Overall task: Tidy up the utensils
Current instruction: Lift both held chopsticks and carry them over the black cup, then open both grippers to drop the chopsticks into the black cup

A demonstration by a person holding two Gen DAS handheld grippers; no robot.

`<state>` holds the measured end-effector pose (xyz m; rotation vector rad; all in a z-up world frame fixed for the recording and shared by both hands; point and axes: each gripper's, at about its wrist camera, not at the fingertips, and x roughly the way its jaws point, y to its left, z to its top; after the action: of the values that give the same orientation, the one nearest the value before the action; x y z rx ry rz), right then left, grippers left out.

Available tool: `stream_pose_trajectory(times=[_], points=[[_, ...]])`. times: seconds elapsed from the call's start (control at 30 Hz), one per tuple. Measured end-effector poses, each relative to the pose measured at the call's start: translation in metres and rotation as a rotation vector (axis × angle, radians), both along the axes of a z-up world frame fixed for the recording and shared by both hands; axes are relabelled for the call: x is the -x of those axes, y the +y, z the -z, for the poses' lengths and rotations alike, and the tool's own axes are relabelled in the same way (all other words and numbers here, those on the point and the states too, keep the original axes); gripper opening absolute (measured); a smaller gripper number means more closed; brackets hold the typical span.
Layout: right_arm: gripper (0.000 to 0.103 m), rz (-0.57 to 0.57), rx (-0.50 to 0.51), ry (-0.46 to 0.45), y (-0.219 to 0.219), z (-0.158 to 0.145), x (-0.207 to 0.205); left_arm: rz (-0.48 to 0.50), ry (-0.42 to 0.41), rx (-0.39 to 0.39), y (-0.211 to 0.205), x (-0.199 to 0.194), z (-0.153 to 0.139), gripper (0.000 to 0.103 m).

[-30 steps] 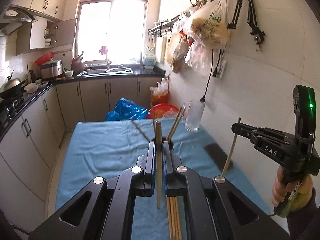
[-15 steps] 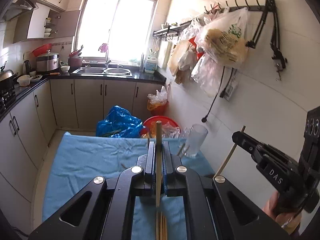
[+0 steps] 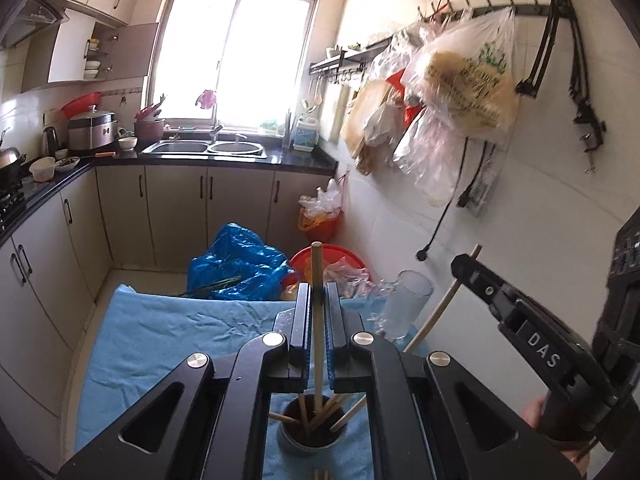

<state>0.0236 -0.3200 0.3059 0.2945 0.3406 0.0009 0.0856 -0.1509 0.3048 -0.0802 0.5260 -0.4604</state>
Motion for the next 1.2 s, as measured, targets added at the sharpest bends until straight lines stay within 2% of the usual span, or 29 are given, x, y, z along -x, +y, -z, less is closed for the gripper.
stream_pose_trajectory(times=[0.13,0.33,0.43,0.57,0.63,0.67,0.7,0.73,0.9,1.07,1.13,1.2], points=[[0.006,0.016,0.019,0.016,0.001,0.021,-0.014,-0.004,0.039,-0.04,-0.01,-0.015,0.023,0.005],[0.006,-0.006,0.022,0.141,0.003,0.071,-0.035,-0.021,0.124,-0.057,-0.007,-0.029,0.058,0.005],[0.007,-0.013,0.005,0.189,0.001,0.089,-0.041,-0.021,0.147,-0.053,-0.003,-0.029,0.066,0.005],[0.007,-0.012,-0.036,0.224,-0.008,0.104,-0.046,-0.006,0.133,-0.055,-0.004,-0.02,0.064,0.007],[0.014,-0.01,-0.042,0.232,-0.009,0.106,-0.046,-0.005,0.115,-0.052,-0.003,-0.013,0.06,0.014],[0.018,-0.008,-0.042,0.231,-0.01,0.106,-0.046,-0.006,0.108,-0.05,-0.002,-0.009,0.058,0.022],[0.029,-0.006,-0.042,0.23,-0.009,0.106,-0.045,-0.006,0.098,-0.048,-0.001,-0.005,0.055,0.028],[0.035,-0.004,-0.045,0.225,-0.009,0.104,-0.043,-0.006,0.091,-0.047,0.0,0.0,0.053,0.03],[0.037,-0.005,-0.066,0.198,-0.01,0.089,-0.028,-0.007,0.048,-0.05,0.012,0.035,0.035,0.032],[0.046,-0.02,-0.058,0.169,-0.009,0.069,0.005,-0.007,0.01,-0.036,0.034,0.084,0.02,0.043],[0.051,-0.031,-0.045,0.171,-0.007,0.064,0.022,-0.001,0.003,-0.043,0.045,0.108,0.019,0.046],[0.057,-0.042,-0.032,0.187,-0.005,0.062,0.042,-0.002,0.0,-0.049,0.055,0.129,0.022,0.053]])
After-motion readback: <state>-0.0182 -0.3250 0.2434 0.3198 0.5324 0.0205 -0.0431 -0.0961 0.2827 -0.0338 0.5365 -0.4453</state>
